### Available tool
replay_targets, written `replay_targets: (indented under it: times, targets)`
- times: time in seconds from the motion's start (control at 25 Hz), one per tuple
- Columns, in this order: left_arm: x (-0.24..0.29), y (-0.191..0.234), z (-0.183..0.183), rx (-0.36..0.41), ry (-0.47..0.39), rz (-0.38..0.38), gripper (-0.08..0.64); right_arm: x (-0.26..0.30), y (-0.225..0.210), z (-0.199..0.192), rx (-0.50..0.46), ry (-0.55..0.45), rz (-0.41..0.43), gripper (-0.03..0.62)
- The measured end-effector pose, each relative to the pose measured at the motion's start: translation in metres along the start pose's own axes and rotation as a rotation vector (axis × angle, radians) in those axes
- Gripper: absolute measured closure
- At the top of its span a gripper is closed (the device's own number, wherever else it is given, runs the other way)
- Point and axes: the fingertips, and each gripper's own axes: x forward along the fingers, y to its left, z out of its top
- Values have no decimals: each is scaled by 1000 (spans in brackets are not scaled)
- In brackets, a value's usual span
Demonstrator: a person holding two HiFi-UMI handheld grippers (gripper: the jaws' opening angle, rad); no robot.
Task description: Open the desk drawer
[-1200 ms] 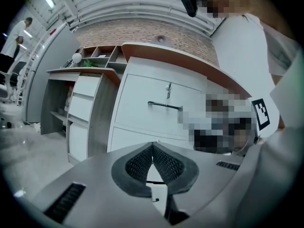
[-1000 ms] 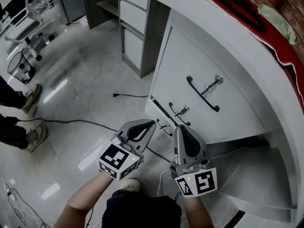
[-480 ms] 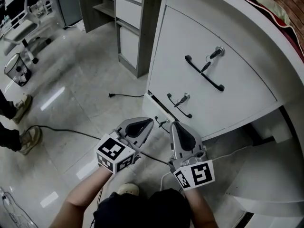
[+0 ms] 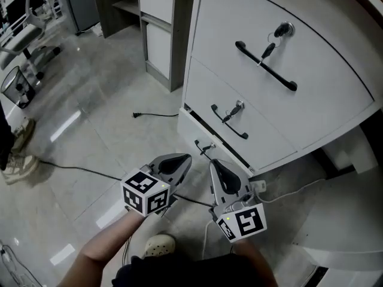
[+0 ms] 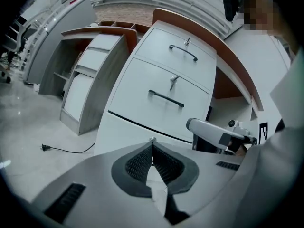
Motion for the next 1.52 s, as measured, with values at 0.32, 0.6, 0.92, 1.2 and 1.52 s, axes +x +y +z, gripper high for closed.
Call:
replay_targets:
  times: [0.32,0.6,0.92,1.2,1.52]
  targets:
    - [28,18,-31,-271,-38,-62,551,-17,3,-28,15,40,28,574]
    - [42,37,-48,-560,-41,-91,548,-25,4,-33,42,28,14,574]
    - [71,55,-58,-906,-76,-140,402,-18,3,-39,64,41,0,574]
    - [93,67,-63,-1052,-118,-166,408,-13,-3,-39,13,55,-5,574]
    - [93,60,-58,-1066,-164,-205,526,-13,-2,-37,8,58,-20,574]
